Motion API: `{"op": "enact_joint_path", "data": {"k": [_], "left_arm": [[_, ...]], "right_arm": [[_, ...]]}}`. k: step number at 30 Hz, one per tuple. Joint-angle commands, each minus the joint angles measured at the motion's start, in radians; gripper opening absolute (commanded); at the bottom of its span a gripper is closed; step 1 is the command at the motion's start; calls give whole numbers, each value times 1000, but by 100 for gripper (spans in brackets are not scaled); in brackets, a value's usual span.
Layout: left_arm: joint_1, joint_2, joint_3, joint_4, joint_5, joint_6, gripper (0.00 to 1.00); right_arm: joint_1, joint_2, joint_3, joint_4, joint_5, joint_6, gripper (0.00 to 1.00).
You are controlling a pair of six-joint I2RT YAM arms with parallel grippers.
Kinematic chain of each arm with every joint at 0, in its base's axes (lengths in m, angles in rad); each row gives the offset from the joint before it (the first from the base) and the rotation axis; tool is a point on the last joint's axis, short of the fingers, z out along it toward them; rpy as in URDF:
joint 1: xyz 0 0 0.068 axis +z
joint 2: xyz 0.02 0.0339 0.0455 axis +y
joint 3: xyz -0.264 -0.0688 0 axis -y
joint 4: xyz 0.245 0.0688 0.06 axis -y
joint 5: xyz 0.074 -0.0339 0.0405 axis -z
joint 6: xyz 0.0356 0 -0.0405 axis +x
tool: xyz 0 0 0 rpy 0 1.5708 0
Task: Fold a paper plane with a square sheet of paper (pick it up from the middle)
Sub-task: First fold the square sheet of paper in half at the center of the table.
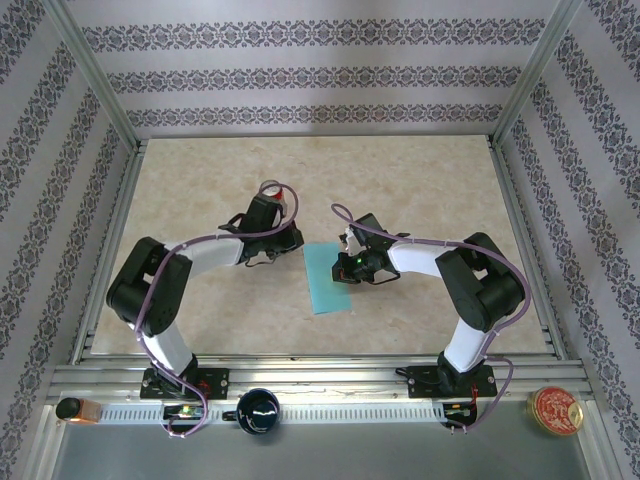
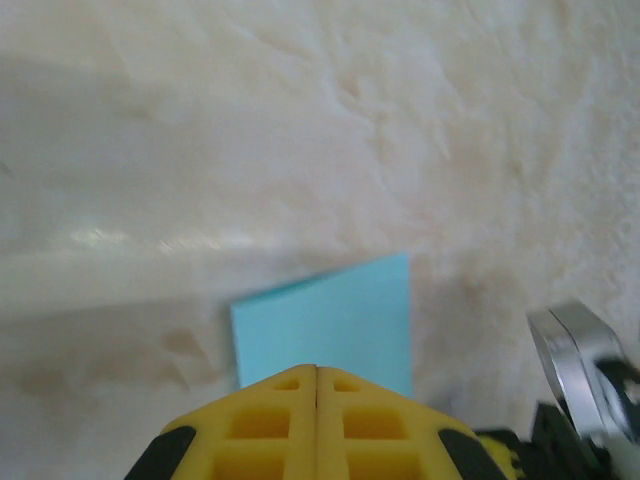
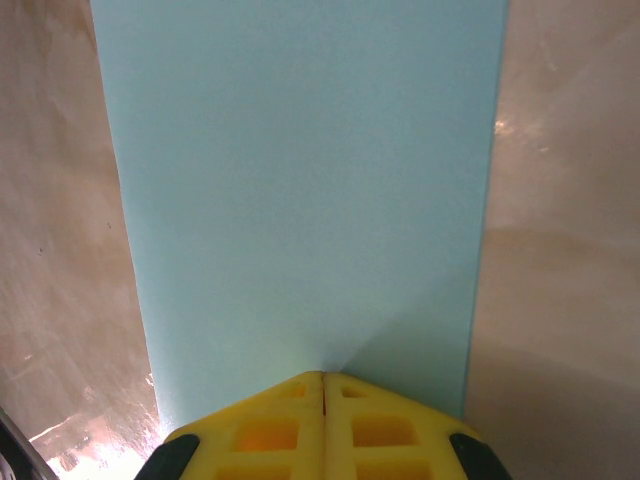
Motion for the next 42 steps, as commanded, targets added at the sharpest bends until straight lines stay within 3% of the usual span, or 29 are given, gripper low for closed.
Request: {"op": "enact_joint_path", "data": {"k": [1,6,14,23,29,42], "left_arm": [[-44,-37,-65,14,53,-41,0],[-73,-16,-148,207,150,-129,0],[-73,42,-143,277,123,-155,1],[-61,102,-148,248,84,-136,1],[-50,76,-126,126,86,-75,1],[-9,117,-4,153,145,-89,3]], "right_arm": [[-6,32,-49,-121,69,-10,0],[-6,31,-52,-117,69,-7,0],[-6,28,-53,-120,70,-7,0],[-6,34,-59,-108,64,-2,0],[-8,32,-57,-108,59,-3,0],[-11,29,-62,-109,57,-7,0]]}}
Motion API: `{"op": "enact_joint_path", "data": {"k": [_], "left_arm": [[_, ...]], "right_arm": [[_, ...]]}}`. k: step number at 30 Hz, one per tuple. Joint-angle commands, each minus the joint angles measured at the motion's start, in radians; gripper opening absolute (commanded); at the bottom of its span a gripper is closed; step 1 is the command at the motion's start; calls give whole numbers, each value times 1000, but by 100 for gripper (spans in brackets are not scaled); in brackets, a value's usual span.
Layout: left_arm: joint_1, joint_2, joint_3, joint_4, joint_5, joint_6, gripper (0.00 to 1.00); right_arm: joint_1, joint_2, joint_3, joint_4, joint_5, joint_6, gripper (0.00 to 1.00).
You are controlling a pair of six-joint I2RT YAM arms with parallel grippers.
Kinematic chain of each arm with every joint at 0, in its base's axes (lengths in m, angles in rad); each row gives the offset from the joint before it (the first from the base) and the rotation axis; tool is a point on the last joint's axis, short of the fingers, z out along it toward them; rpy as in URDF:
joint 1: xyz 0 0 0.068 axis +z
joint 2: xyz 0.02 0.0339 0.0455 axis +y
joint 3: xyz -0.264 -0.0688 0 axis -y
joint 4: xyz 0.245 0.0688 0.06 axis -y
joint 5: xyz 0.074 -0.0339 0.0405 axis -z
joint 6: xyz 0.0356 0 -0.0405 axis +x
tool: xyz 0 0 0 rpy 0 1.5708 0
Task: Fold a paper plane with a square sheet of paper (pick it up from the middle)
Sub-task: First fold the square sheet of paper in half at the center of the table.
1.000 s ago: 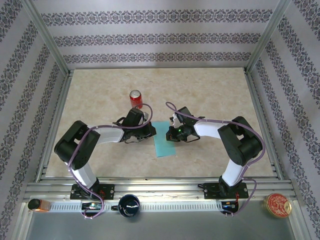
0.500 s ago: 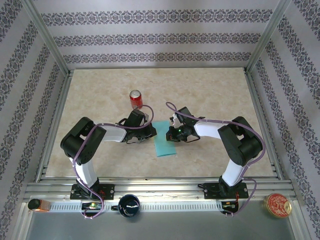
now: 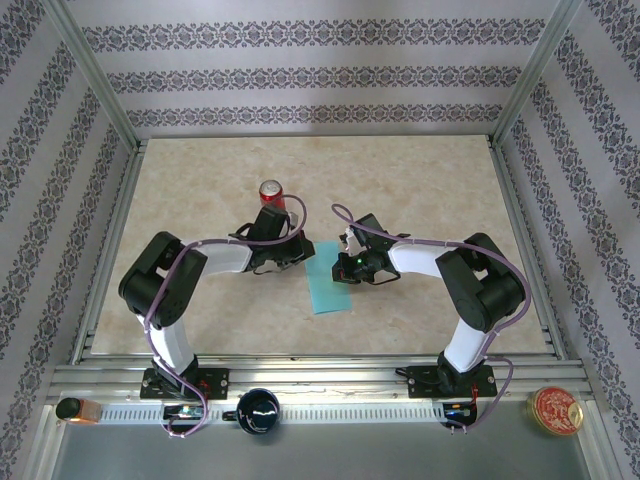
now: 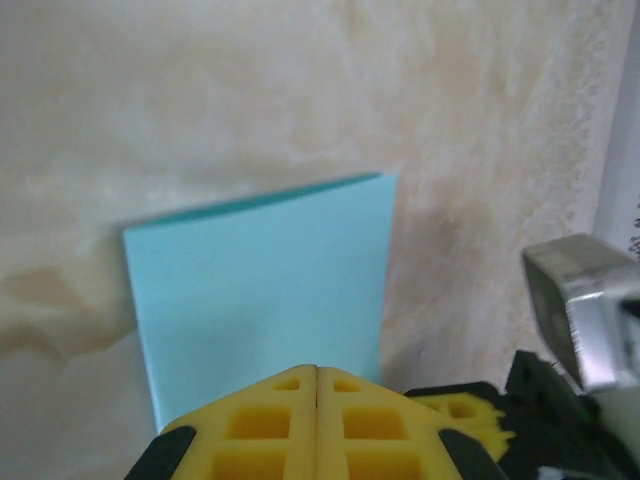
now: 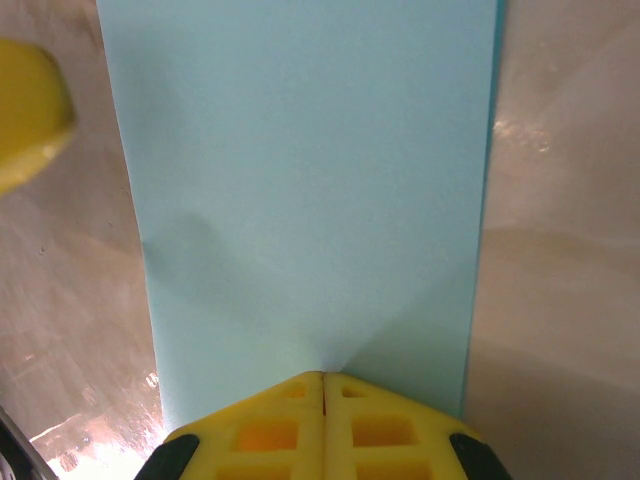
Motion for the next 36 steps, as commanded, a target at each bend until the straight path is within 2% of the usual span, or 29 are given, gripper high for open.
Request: {"op": "enact_joint_path", "data": {"k": [1,9,18,21,29,36], "left_arm": [[19,39,33,-7,24,11,3],[46,108,6,48,24,2,2],[100,106,-13,50,-25,5,2],[107,65,-22,56,-39,1,3],[99,-21,-21,1,21,4,3],[11,-178,-100,-64,-34,-6,3]], "right_arm": [[-11,32,-55,-119,58,-7,0],[-11,32,-58,-119,57,-7,0],[-12,34,-63,-118,60,-7,0],[-14,31,-66,-120,62,-7,0],[-14,23,-65,-118,59,-2,0],[-14,16,-59,-120,62,-1,0]]}}
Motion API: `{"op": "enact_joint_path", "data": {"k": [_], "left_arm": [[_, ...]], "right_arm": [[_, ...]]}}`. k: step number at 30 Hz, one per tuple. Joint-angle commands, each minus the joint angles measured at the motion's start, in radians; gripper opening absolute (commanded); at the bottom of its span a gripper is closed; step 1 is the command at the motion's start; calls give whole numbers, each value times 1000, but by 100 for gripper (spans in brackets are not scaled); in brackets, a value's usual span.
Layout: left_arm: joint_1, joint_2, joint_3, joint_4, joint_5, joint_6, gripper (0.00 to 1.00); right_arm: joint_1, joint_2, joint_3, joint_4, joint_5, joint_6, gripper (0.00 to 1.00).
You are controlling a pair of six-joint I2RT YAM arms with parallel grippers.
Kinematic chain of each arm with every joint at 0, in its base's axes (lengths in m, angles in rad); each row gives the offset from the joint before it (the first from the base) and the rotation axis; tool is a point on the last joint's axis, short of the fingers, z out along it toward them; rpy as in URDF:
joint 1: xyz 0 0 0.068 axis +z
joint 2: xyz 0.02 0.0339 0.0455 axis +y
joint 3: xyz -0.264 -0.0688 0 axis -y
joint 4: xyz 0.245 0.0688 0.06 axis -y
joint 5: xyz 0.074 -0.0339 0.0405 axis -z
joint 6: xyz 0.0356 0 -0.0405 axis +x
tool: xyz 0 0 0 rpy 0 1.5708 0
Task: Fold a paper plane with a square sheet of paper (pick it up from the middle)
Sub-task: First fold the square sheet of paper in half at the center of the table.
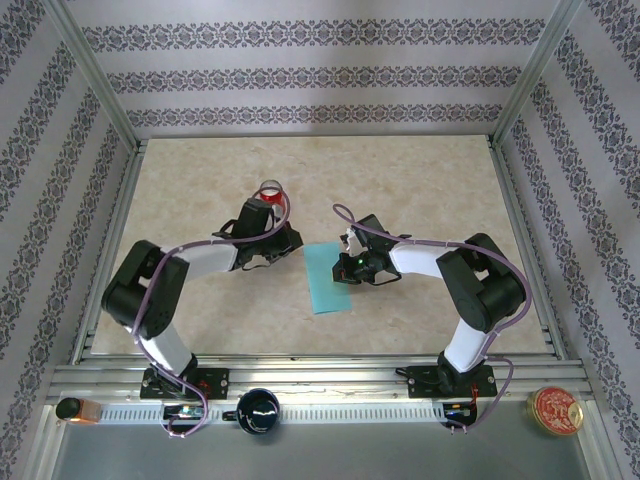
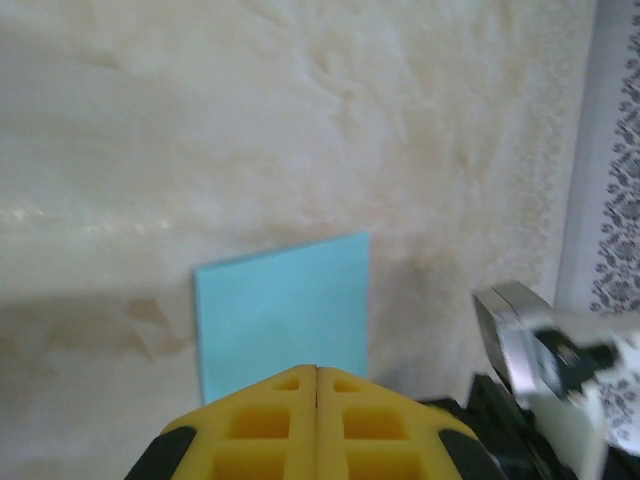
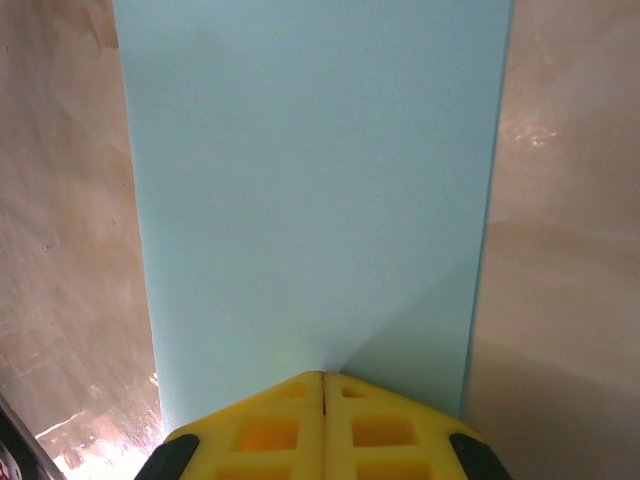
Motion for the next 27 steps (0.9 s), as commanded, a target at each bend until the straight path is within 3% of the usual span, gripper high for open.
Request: {"op": "enact_joint_path", "data": {"k": [1,13,20,27], "left_arm": [[-64,-63,-50,-51,-25,-9,3],[-209,-5,-123,31,-5,-58,3],[-221,1,-221,69,-18,-72,3],[-220,-86,-177,-14,-37,-32,4]], "right_arm": [[-7,20,-45,-139,76,-1,0],[-6,31,-44,-129,77,6,0],[-4,37,-46,-134,91,6,0],[-5,24,-51,-142,93,2,0]]}}
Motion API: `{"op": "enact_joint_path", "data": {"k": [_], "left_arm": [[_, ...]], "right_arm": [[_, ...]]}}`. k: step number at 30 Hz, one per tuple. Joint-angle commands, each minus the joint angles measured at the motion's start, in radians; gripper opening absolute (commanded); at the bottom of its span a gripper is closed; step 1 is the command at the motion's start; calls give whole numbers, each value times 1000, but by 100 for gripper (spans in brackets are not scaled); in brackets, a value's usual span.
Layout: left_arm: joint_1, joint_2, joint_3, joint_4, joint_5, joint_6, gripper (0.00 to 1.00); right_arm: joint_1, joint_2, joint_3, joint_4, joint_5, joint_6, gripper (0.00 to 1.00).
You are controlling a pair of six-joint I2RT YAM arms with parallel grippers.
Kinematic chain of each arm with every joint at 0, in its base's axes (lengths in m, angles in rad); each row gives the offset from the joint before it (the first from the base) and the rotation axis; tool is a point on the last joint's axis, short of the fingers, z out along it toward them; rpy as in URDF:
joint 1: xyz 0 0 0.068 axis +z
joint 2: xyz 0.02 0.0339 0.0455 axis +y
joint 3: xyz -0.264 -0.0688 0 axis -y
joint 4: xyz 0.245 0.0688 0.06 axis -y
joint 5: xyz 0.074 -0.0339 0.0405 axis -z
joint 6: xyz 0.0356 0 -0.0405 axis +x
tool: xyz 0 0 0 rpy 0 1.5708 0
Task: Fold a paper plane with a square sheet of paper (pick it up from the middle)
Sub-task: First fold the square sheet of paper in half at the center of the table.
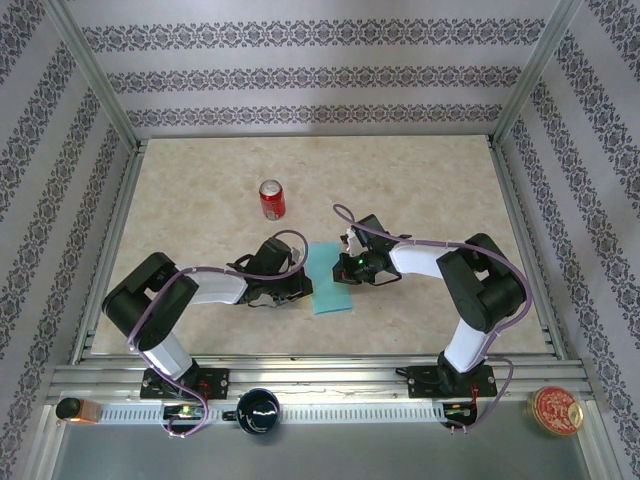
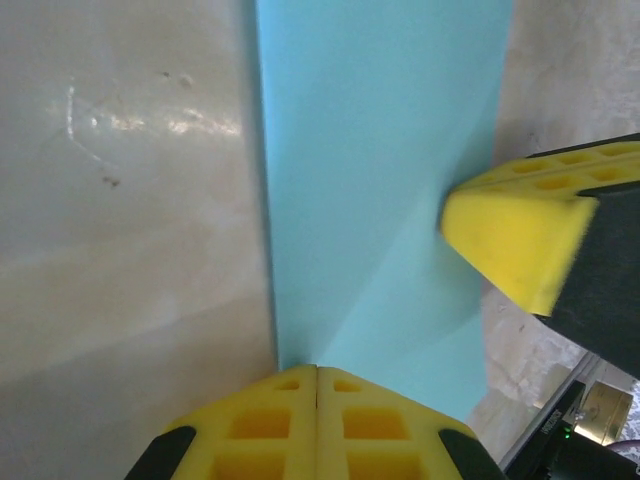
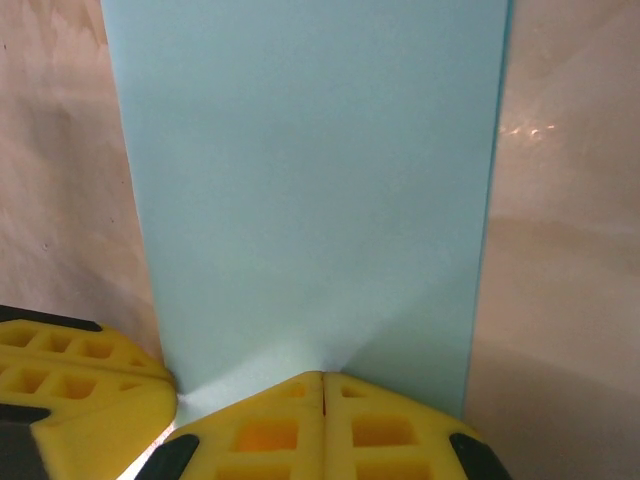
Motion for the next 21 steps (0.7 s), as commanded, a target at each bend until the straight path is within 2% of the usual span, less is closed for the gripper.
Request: {"op": "enact_joint_path", "data": {"k": [1,9,13,21], "left_arm": [[-11,-50,46,-53,-25,29,4],[29,73,161,-38,-36,39,4],[52,162,187,-30,-4,46,3],[65,140,66,27,-11,18,3]], "right_arm": [[-4,24,-50,-138,92,3,0],[-4,24,-46,-136,84,2,0],[-3,24,-46,-133,80,4,0],[-5,23,-48,-135,83,4,0]]}}
